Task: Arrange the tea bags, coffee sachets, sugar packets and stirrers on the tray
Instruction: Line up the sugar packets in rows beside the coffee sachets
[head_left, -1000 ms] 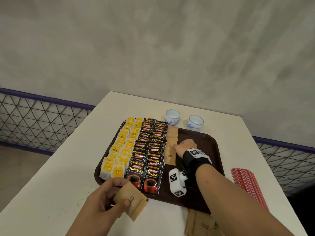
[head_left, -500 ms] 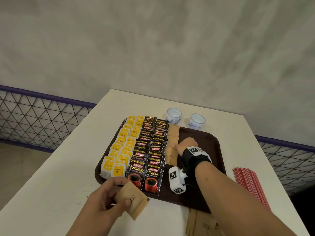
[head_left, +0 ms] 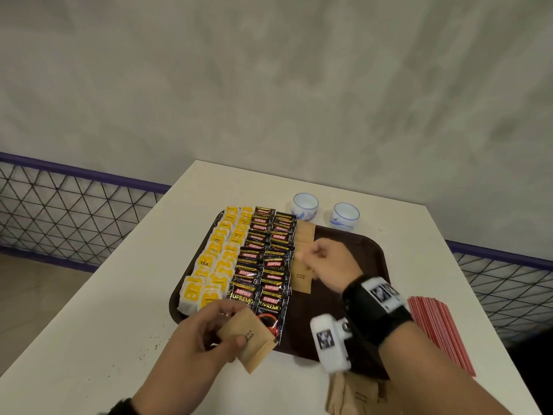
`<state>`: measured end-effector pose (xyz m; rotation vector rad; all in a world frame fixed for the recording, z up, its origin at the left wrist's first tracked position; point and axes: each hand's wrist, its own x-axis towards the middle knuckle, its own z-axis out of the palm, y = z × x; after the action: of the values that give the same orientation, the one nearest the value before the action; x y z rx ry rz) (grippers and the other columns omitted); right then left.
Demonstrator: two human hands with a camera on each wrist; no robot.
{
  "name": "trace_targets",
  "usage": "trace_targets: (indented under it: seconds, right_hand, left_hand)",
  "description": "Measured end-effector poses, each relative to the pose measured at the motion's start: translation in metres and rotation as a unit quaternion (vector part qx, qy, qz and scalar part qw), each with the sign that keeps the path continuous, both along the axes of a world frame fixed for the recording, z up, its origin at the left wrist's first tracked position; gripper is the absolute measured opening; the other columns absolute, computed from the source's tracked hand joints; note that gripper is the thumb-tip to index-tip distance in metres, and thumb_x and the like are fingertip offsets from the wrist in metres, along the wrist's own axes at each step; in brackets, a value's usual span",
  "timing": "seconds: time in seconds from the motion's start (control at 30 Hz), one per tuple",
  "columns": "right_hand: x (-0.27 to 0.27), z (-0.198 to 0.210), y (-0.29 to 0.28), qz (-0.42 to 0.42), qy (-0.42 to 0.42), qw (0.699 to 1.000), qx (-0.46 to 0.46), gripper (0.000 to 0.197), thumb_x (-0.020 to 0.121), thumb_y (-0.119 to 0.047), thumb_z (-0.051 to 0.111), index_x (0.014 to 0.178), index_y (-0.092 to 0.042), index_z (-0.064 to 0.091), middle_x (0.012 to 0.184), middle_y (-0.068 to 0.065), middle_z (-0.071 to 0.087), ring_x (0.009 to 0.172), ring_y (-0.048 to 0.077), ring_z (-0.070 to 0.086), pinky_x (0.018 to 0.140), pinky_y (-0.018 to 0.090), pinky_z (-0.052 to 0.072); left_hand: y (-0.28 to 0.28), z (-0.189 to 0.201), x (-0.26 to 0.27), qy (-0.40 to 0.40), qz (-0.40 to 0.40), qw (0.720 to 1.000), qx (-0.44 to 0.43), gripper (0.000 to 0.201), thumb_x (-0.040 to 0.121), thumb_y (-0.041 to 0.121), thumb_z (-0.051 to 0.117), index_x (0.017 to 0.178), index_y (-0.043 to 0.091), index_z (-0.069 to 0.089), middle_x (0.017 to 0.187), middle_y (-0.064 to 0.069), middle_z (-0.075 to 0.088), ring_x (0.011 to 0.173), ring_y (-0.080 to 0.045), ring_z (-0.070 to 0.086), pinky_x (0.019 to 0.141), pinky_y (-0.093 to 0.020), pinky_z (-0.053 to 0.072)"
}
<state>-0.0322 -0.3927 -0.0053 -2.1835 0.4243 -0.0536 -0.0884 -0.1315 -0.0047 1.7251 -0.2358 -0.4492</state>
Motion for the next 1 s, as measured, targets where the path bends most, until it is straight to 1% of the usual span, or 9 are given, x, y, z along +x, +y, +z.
trace_targets:
  seconds: [0.1,0.23,0.33,0.4,0.53,0.67,0.73,0.83,1.0]
  right_hand:
    - [-0.047,0.019,0.028,0.187,0.019,0.976,0.108,0.013,0.082,-0.032,0.074,0.089,-0.023,0.068,0.078,-0.007,0.066,0.066,0.008,0.059,0.056,0.019,0.045]
    - [-0.077,0.012,0.041,0.229,0.002,0.967,0.111,0.018,0.079,-0.034,0.072,0.093,-0.023,0.069,0.076,-0.006,0.062,0.067,0.008,0.055,0.062,0.027,0.045]
    - [-0.077,0.007,0.028,0.173,-0.012,0.979,0.111,0.009,0.083,-0.02,0.073,0.09,-0.021,0.068,0.072,0.004,0.063,0.064,0.012,0.056,0.059,0.027,0.045]
    - [-0.072,-0.001,0.009,0.085,-0.01,0.988,0.125,0.013,0.083,-0.01,0.072,0.092,-0.015,0.064,0.069,0.005,0.062,0.062,0.019,0.058,0.058,0.031,0.05]
    - [-0.054,-0.028,-0.02,-0.061,0.033,0.991,0.112,0.019,0.081,0.0,0.072,0.087,-0.012,0.057,0.079,0.008,0.065,0.07,0.031,0.07,0.068,0.042,0.058]
    - [-0.031,-0.047,-0.016,-0.092,0.088,0.988,0.092,0.027,0.078,0.003,0.074,0.081,-0.014,0.053,0.083,0.009,0.062,0.064,0.024,0.067,0.064,0.038,0.06]
    - [-0.021,-0.05,-0.01,-0.102,0.099,0.986,0.086,0.029,0.078,0.002,0.075,0.078,-0.015,0.05,0.074,0.005,0.06,0.056,0.022,0.064,0.067,0.04,0.06]
    - [-0.01,-0.05,-0.002,-0.126,0.106,0.984,0.063,0.031,0.078,-0.005,0.077,0.079,-0.017,0.048,0.066,0.005,0.063,0.051,0.02,0.062,0.06,0.035,0.059]
    - [-0.003,-0.045,0.004,-0.135,0.145,0.98,0.014,0.031,0.077,-0.014,0.077,0.08,-0.018,0.047,0.067,0.008,0.065,0.048,0.017,0.056,0.049,0.027,0.052]
  left_hand:
    - [-0.01,0.0,0.007,-0.043,-0.03,0.998,0.02,0.042,0.08,0.005,0.07,0.099,0.043,0.067,0.091,0.002,0.065,0.081,-0.019,0.064,0.067,-0.027,0.053]
    - [-0.029,0.007,0.01,-0.075,-0.062,0.995,0.023,0.047,0.081,0.003,0.069,0.102,0.045,0.066,0.092,0.011,0.066,0.085,-0.013,0.064,0.071,-0.03,0.057]
    - [-0.036,0.007,0.008,-0.098,-0.055,0.993,0.04,0.048,0.079,0.005,0.07,0.106,0.044,0.065,0.089,0.011,0.066,0.08,-0.007,0.063,0.072,-0.029,0.057]
    - [-0.032,0.006,0.006,-0.092,-0.031,0.995,0.039,0.046,0.079,0.008,0.072,0.107,0.043,0.062,0.092,0.006,0.066,0.083,-0.005,0.064,0.072,-0.026,0.055]
    - [-0.017,-0.004,0.003,-0.072,-0.009,0.997,0.035,0.037,0.078,0.011,0.073,0.104,0.035,0.064,0.095,0.009,0.066,0.082,-0.006,0.063,0.075,-0.026,0.054]
    - [-0.011,-0.011,0.0,-0.05,-0.004,0.998,0.043,0.034,0.077,0.011,0.074,0.101,0.032,0.065,0.092,0.011,0.066,0.083,-0.01,0.064,0.069,-0.025,0.055]
    - [-0.01,-0.013,0.0,-0.052,-0.006,0.998,0.047,0.033,0.077,0.011,0.074,0.101,0.033,0.064,0.092,0.012,0.066,0.084,-0.008,0.064,0.067,-0.023,0.055]
    - [-0.008,-0.014,-0.001,-0.056,-0.004,0.997,0.051,0.032,0.078,0.013,0.073,0.1,0.034,0.065,0.093,0.015,0.066,0.086,-0.007,0.064,0.07,-0.024,0.055]
    - [-0.004,-0.015,0.001,-0.063,0.001,0.997,0.045,0.035,0.078,0.011,0.074,0.092,0.042,0.066,0.092,0.012,0.068,0.083,-0.007,0.066,0.072,-0.025,0.055]
